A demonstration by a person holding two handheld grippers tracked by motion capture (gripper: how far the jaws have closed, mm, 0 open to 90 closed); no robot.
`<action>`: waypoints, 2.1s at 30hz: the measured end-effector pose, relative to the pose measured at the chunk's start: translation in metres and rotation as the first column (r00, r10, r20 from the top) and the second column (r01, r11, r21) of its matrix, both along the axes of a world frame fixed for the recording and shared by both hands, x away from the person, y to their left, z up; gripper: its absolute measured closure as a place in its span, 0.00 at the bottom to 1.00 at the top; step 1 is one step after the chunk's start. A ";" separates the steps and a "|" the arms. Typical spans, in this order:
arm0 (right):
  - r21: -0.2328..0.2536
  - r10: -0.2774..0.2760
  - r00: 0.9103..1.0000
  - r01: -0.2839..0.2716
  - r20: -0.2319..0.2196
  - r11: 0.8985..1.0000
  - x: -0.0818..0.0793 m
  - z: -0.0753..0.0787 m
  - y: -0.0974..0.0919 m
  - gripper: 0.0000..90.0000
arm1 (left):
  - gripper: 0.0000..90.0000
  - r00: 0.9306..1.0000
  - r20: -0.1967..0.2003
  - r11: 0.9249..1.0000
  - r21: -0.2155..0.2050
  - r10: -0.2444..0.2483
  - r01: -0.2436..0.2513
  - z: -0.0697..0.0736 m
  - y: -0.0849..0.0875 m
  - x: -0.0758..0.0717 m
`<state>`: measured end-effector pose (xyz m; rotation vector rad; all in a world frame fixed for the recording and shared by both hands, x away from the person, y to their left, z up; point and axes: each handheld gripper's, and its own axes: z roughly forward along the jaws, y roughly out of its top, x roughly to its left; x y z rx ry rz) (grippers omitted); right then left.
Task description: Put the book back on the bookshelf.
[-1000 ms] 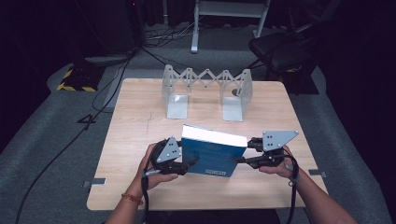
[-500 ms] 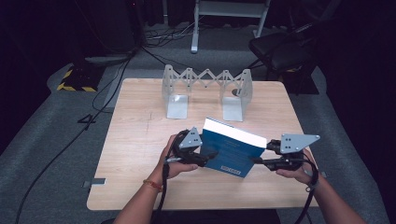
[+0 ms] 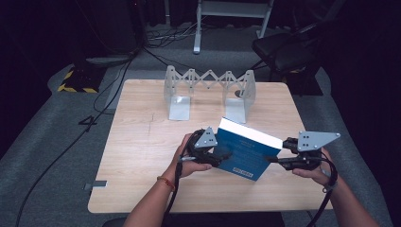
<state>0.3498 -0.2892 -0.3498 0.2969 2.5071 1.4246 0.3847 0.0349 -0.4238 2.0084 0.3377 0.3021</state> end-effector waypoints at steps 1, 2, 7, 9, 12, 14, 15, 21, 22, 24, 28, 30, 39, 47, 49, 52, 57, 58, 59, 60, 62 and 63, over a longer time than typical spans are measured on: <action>-0.004 0.004 1.000 -0.004 -0.007 1.000 0.001 0.004 0.001 0.65 | 0.31 1.000 0.004 1.000 0.000 0.000 0.000 0.000 0.000 0.000; -0.007 0.008 1.000 -0.008 -0.010 1.000 0.002 0.008 0.003 0.64 | 0.31 1.000 0.002 1.000 -0.005 0.002 -0.002 -0.001 0.000 -0.001; -0.028 0.026 0.999 -0.027 -0.031 0.999 0.007 0.033 0.013 0.61 | 0.31 1.000 0.001 1.000 -0.007 0.004 -0.004 -0.001 0.001 -0.003; -0.080 0.033 0.997 -0.039 -0.071 0.996 0.012 0.047 0.021 0.59 | 0.31 1.000 0.001 1.000 -0.007 0.004 -0.004 -0.001 0.001 -0.003; -0.164 0.027 0.998 -0.037 -0.064 0.986 0.016 0.062 0.033 0.59 | 0.32 1.000 -0.001 1.000 -0.012 0.008 -0.008 -0.001 0.001 -0.004; -0.192 0.030 0.997 -0.042 -0.067 0.981 0.020 0.067 0.040 0.60 | 0.32 1.000 -0.005 1.000 -0.018 0.008 -0.008 -0.002 0.000 -0.004; -0.210 0.029 0.996 -0.045 -0.080 0.977 0.022 0.070 0.044 0.60 | 0.32 1.000 -0.003 1.000 -0.017 0.009 -0.009 -0.002 0.001 -0.004; -0.340 0.065 0.990 -0.105 -0.128 0.934 0.033 0.079 0.066 0.62 | 0.32 1.000 0.004 1.000 -0.014 0.012 -0.012 -0.003 0.001 -0.005; -0.354 0.063 0.988 -0.109 -0.139 0.929 0.035 0.080 0.069 0.62 | 0.32 1.000 0.007 1.000 -0.013 0.014 -0.014 -0.003 0.000 -0.005; -0.382 0.069 0.986 -0.124 -0.155 0.916 0.038 0.080 0.074 0.61 | 0.32 1.000 0.006 1.000 -0.016 0.015 -0.015 -0.004 0.000 -0.005; -0.412 0.072 0.982 -0.140 -0.176 0.900 0.043 0.078 0.081 0.61 | 0.32 1.000 0.001 0.999 -0.026 0.018 -0.018 -0.005 0.000 -0.005; -0.475 0.067 0.982 -0.145 -0.178 0.868 0.045 0.072 0.091 0.60 | 0.32 1.000 0.007 1.000 -0.022 0.018 -0.018 -0.006 0.000 -0.005; -0.485 0.051 0.978 -0.147 -0.204 0.862 0.046 0.072 0.095 0.67 | 0.34 1.000 -0.009 1.000 -0.013 0.009 -0.009 -0.007 0.002 -0.007; -0.436 0.007 0.979 -0.097 -0.202 0.895 0.048 0.070 0.088 0.68 | 0.35 0.997 -0.049 0.995 0.092 0.054 -0.049 -0.014 0.017 -0.013; -0.444 0.008 0.981 -0.095 -0.194 0.891 0.048 0.070 0.088 0.68 | 0.35 0.996 -0.059 0.991 0.123 0.059 -0.051 -0.016 0.025 -0.016; -0.436 -0.021 0.982 -0.064 -0.186 0.898 0.049 0.070 0.087 0.68 | 0.35 0.993 -0.071 0.983 0.169 0.091 -0.078 -0.021 0.045 -0.023; -0.442 -0.060 0.982 -0.025 -0.177 0.897 0.051 0.070 0.087 0.68 | 0.35 0.981 -0.097 0.965 0.219 0.167 -0.143 -0.029 0.081 -0.032; -0.436 -0.068 0.982 -0.017 -0.178 0.900 0.053 0.071 0.087 0.68 | 0.35 0.978 -0.102 0.962 0.226 0.183 -0.156 -0.032 0.087 -0.033; -0.440 -0.072 0.981 -0.015 -0.181 0.898 0.053 0.071 0.087 0.68 | 0.35 0.974 -0.112 0.958 0.234 0.198 -0.168 -0.034 0.092 -0.034; -0.444 -0.081 0.980 -0.009 -0.183 0.896 0.055 0.072 0.087 0.68 | 0.34 0.971 -0.113 0.953 0.245 0.212 -0.180 -0.036 0.096 -0.035; -0.440 -0.093 0.979 0.003 -0.183 0.898 0.057 0.073 0.087 0.68 | 0.34 0.963 -0.133 0.948 0.249 0.235 -0.197 -0.040 0.106 -0.036; -0.443 -0.097 0.979 0.007 -0.181 0.897 0.058 0.074 0.088 0.68 | 0.33 0.958 -0.147 0.947 0.250 0.245 -0.204 -0.042 0.110 -0.036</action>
